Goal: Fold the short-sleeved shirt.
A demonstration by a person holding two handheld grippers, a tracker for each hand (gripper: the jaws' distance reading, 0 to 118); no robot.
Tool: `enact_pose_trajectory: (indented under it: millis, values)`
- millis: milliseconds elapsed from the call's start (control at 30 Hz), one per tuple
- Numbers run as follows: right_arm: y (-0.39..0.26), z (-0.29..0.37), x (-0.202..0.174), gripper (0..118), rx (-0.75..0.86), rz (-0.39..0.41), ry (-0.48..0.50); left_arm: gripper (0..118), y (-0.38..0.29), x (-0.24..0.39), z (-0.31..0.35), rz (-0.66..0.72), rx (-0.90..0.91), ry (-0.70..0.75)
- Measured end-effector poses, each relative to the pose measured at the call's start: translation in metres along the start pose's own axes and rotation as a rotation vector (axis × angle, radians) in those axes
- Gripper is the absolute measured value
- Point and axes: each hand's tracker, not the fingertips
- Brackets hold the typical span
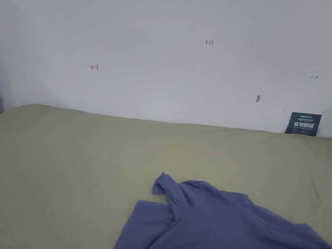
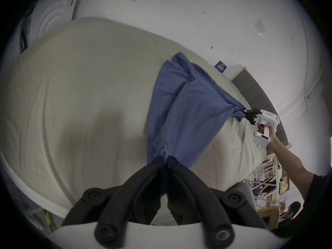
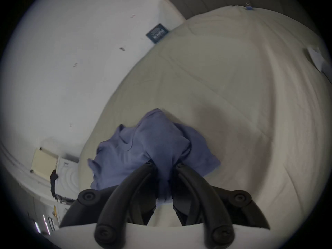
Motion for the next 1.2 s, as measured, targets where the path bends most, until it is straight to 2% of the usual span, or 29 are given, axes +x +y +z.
enact_pose_trajectory:
  millis: [33,67,100,133,167,200,233,267,300,400,467,533,600,667,733,767,800,833,867,900,933,967,1067,1133,1200]
  values:
    - [0.0,0.001,0.004,22,0.002,-0.009,0.02,5,-0.004,0.001,0.001,-0.013,-0.004,-0.001]
    - [0.0,0.002,0.005,32,0.006,-0.016,0.012,10,0.002,0.023,0.008,-0.012,-0.041,0.009]
    - [-0.004,0.008,0.003,51,0.011,-0.013,0.007,21,-0.001,0.028,0.009,-0.009,-0.057,0.022]
    - [-0.004,0.009,0.002,58,0.01,-0.003,-0.004,29,-0.003,0.029,0.009,-0.006,-0.067,0.0]
    - [-0.004,0.01,0.001,58,0.009,0.003,-0.016,29,-0.005,0.033,0.008,-0.01,-0.099,-0.005]
    - [-0.004,0.012,0.0,80,0.005,0.0,-0.017,56,-0.009,0.021,0.009,-0.01,-0.087,0.002]
    - [-0.003,0.011,0.001,88,-0.001,-0.005,-0.012,81,-0.01,0.022,0.012,-0.009,-0.082,0.002]
    - [-0.002,0.015,0.001,86,-0.003,-0.006,-0.008,93,-0.008,0.023,0.015,0.0,-0.067,0.005]
    - [-0.002,0.023,-0.001,87,0.003,0.001,-0.009,94,-0.005,0.024,0.022,0.034,-0.041,0.028]
    - [0.005,0.065,0.001,87,0.1,0.066,0.071,94,0.004,0.017,0.058,0.112,0.045,0.005]
    - [0.009,0.101,-0.008,87,0.175,0.145,0.029,94,0.013,0.015,0.087,0.092,0.134,0.008]
    - [0.004,0.142,-0.025,87,0.308,0.21,-0.012,94,0.033,0.035,0.108,-0.054,0.266,0.083]
    - [-0.007,0.171,-0.046,89,0.37,0.243,-0.008,94,0.051,0.061,0.112,-0.216,0.38,0.165]
    - [-0.027,0.198,-0.067,89,0.406,0.308,0.027,94,0.064,0.095,0.108,-0.346,0.475,0.232]
    - [-0.06,0.219,-0.093,89,0.417,0.444,-0.026,93,0.07,0.143,0.094,-0.425,0.56,0.295]
    - [-0.074,0.224,-0.101,89,0.432,0.505,-0.048,89,0.071,0.158,0.086,-0.438,0.563,0.297]
    - [-0.094,0.229,-0.11,84,0.422,0.567,-0.086,71,0.07,0.174,0.077,-0.462,0.565,0.31]
    - [-0.114,0.232,-0.116,72,0.417,0.616,-0.11,40,0.067,0.189,0.066,-0.457,0.553,0.302]
    - [-0.13,0.233,-0.118,53,0.416,0.644,-0.115,8,0.064,0.198,0.055,-0.456,0.548,0.296]
    - [-0.144,0.228,-0.113,12,0.408,0.665,-0.12,0,0.058,0.209,0.045,-0.464,0.538,0.288]
    - [-0.162,0.229,-0.112,4,0.393,0.693,-0.1,0,0.051,0.217,0.035,-0.453,0.5,0.273]
    - [-0.172,0.229,-0.111,2,0.379,0.703,-0.101,0,0.045,0.222,0.029,-0.447,0.491,0.264]
    - [-0.205,0.226,-0.11,2,0.305,0.768,-0.154,0,0.019,0.229,0.005,-0.454,0.461,0.299]
    - [-0.224,0.225,-0.106,2,0.382,0.805,-0.177,0,0.004,0.224,-0.001,-0.451,0.459,0.292]
    - [-0.23,0.224,-0.107,2,0.368,0.842,-0.184,0,-0.003,0.221,-0.005,-0.389,0.403,0.283]
